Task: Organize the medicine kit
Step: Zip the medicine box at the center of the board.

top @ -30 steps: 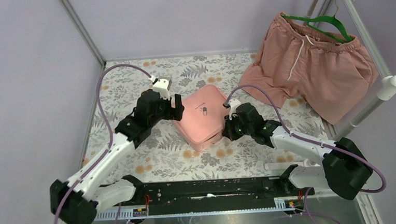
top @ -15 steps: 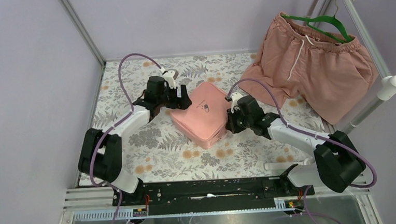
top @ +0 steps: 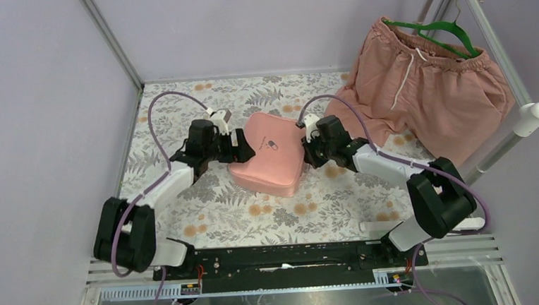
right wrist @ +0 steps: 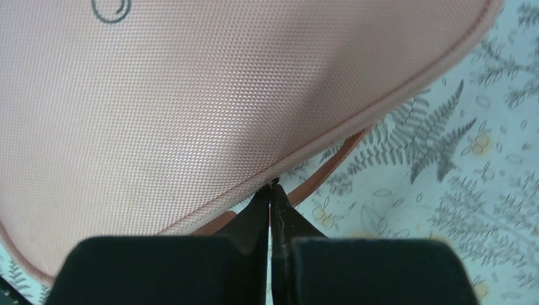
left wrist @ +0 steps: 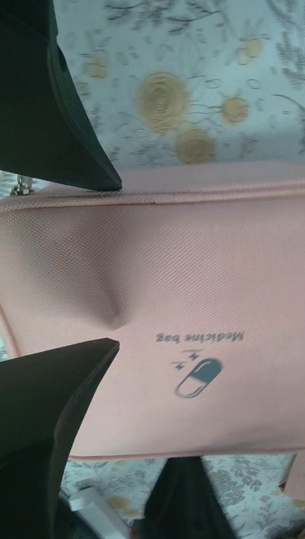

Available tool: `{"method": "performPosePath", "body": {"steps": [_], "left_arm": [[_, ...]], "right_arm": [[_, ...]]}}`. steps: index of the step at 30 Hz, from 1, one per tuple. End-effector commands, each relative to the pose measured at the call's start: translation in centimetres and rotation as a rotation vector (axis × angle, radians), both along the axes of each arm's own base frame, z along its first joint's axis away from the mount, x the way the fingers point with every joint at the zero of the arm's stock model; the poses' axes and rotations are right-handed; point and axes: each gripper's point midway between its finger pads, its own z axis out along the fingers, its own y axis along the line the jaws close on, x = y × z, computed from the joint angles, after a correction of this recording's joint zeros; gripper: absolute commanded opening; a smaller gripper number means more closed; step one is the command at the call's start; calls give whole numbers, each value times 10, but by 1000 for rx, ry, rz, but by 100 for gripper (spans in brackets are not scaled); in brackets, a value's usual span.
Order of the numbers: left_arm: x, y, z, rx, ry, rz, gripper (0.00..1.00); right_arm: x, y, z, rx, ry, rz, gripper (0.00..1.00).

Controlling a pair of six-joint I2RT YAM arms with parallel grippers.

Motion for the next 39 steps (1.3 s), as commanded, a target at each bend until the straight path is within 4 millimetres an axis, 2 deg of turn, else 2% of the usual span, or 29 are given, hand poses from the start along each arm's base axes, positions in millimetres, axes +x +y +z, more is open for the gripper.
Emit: {"method": "performPosePath", "body": {"steps": [1, 3, 6, 8, 11, 13, 17, 19, 21, 26, 34, 39], "left_arm": [[-34, -5, 18, -88, -16, -27, 91], [-49, -1, 16, -82, -2, -28, 91], [-56, 15, 18, -7, -16, 9, 91], [-52, 29, 30, 67, -66, 47, 92], [-47, 44, 58, 140, -205, 60, 92], [-55, 37, 78, 149, -344, -29, 91], [-92, 4, 93, 209, -630, -279, 91], [-105, -10, 88, 256, -661, -353, 91], [-111, -19, 75, 313, -643, -420, 88], [-128, -39, 52, 468, -690, -570, 87], [-124, -55, 23, 697, -730, -676, 87], [-119, -61, 13, 774, -751, -692, 86]], "right_arm": [[34, 40, 41, 77, -163, 190, 2], [42, 46, 44, 82, -168, 224, 2], [50, 45, 42, 73, -127, 229, 1], [50, 43, 41, 80, -97, 236, 0], [45, 41, 40, 94, -84, 259, 0], [40, 40, 39, 98, -77, 275, 0], [34, 40, 36, 111, -58, 286, 0], [30, 42, 35, 125, -43, 298, 0], [26, 44, 37, 137, -32, 310, 0], [20, 38, 39, 129, -36, 303, 0], [15, 34, 36, 123, -31, 299, 0], [13, 33, 35, 121, -31, 299, 0]]}}
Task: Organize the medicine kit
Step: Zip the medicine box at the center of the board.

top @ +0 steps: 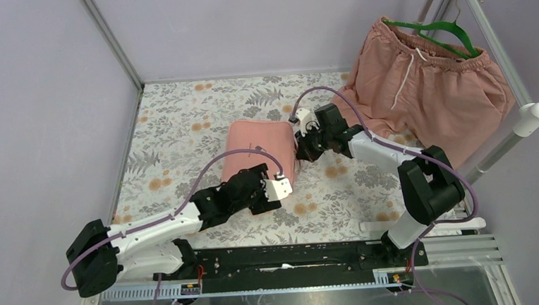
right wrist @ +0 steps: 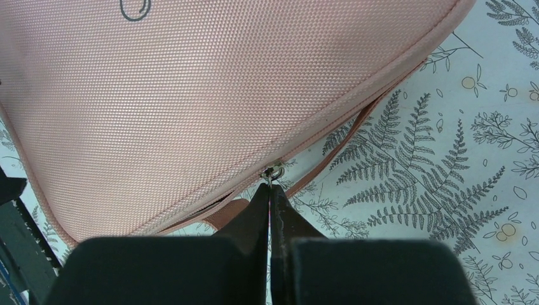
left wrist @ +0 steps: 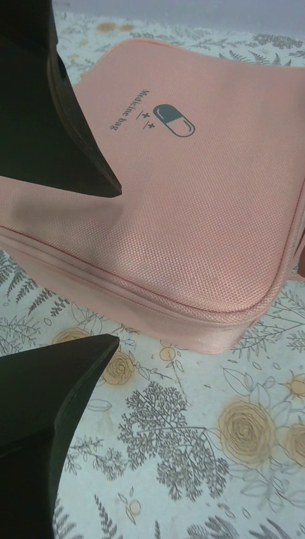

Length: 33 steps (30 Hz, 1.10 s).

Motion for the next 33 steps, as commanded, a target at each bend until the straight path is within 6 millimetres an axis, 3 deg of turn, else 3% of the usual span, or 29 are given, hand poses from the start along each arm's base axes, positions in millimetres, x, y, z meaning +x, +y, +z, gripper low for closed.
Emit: {"method": "performPosePath", "body": {"steps": [1, 6, 15, 22, 33], "left_arm": [[17, -6, 13, 35, -124, 6, 86], [17, -13, 6, 43, -123, -4, 85], [34, -22, -5, 54, -100, 111, 69], [41, -26, -8, 6, -52, 150, 58], [51, -29, -2, -39, -16, 166, 57]], "right_arm": [[-3, 5, 22, 54, -54, 33, 0], [-5, 3, 19, 49, -44, 31, 0], [-18, -4, 13, 46, -13, 10, 0], [-49, -9, 9, 89, 58, -4, 0], [-90, 1, 24, 139, 87, 46, 0]]}}
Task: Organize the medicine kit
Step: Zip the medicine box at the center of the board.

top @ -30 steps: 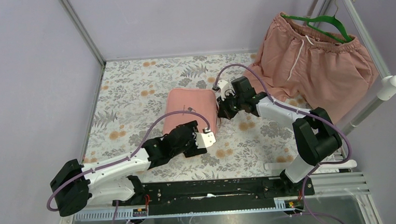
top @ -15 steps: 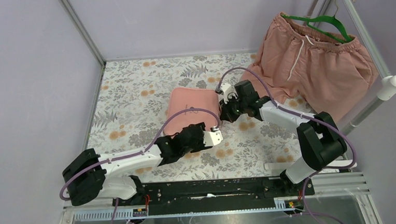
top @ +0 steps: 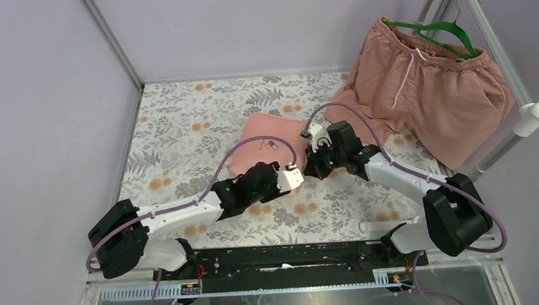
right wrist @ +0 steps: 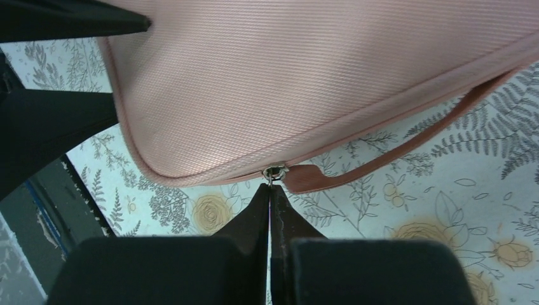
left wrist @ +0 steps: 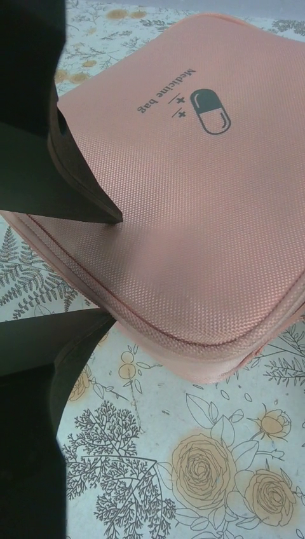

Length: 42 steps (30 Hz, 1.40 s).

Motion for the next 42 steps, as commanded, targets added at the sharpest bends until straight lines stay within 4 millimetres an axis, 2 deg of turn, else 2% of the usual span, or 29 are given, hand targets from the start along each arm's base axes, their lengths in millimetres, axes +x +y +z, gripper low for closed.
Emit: {"method": "performPosePath", "body": {"steps": [1, 11, 18, 20, 24, 27, 29, 31, 35, 42], "left_arm": [[20, -11, 21, -93, -38, 64, 57], [22, -12, 25, -115, -37, 69, 58], [22, -13, 27, -128, -31, 69, 59], [22, -13, 28, -133, -30, 68, 59], [22, -15, 32, -145, -31, 66, 59], [20, -16, 39, -167, -35, 56, 63], [16, -14, 48, -200, -43, 46, 67], [11, -10, 62, -248, -51, 37, 72], [2, 6, 86, -344, -75, 37, 83], [23, 46, 125, -634, -36, 203, 93]], "right_arm": [[-34, 22, 21, 78, 41, 98, 0], [-72, 39, 15, 92, 110, 190, 0], [-89, 54, 27, 212, 172, 215, 0], [-89, 61, 35, 259, 160, 227, 0], [-94, 67, 38, 295, 189, 237, 0], [-87, 62, 32, 258, 168, 184, 0], [-75, 53, 23, 188, 135, 109, 0], [-63, 43, 15, 136, 105, 40, 0], [-57, 26, 5, 50, 69, -13, 0], [-48, 7, 2, -42, -46, -9, 0]]}}
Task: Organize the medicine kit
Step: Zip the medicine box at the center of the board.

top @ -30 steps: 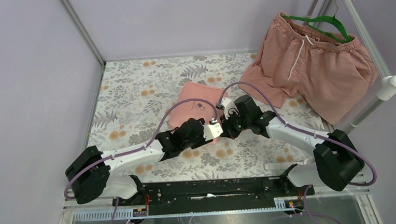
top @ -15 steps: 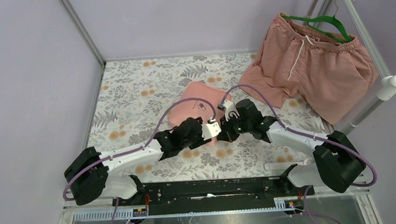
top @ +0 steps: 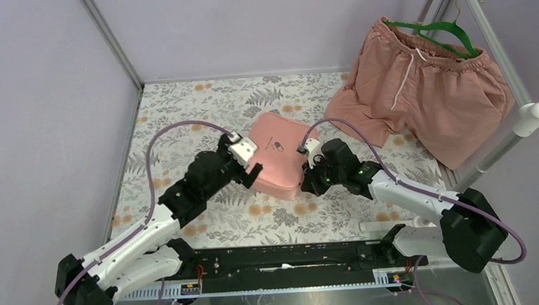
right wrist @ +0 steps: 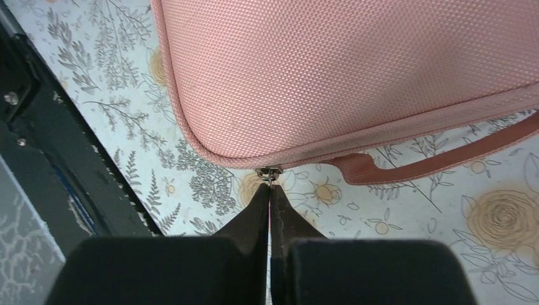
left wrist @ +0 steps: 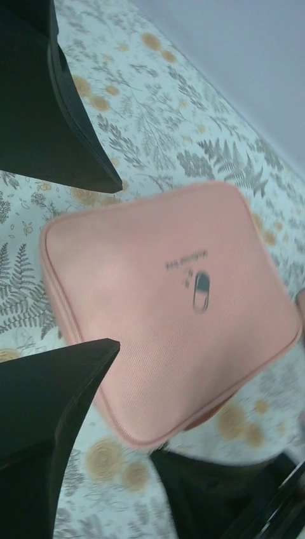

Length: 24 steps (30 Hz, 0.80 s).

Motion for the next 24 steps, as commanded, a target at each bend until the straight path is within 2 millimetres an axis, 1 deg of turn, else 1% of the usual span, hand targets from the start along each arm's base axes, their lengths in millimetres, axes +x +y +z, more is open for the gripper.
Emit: {"method": "performPosePath", "body": {"steps": [1, 2, 6, 9, 11, 15, 17, 21, 24], "left_arm": [[17, 13, 19, -241, 63, 88, 94], [26, 18, 17, -264, 88, 136, 94], [67, 37, -8, -294, 244, 355, 93], [88, 31, -23, -307, 367, 357, 88], [103, 30, -27, -320, 411, 363, 88], [135, 44, -36, -377, 483, 416, 83], [145, 44, -42, -404, 526, 406, 80], [147, 24, -56, -416, 626, 312, 76], [151, 21, -70, -410, 667, 321, 74]], "right_arm": [[5, -9, 5, -50, -99, 24, 0], [5, -9, 4, -50, -98, 27, 0], [2, -7, 2, -38, -81, 31, 0], [1, -6, 3, -29, -79, 35, 0], [2, -5, 5, -27, -84, 36, 0], [2, -3, 7, -18, -86, 44, 0], [2, -2, 7, -18, -84, 49, 0], [3, -3, 5, -24, -88, 52, 0], [4, -1, 6, -21, -89, 56, 0]]}}
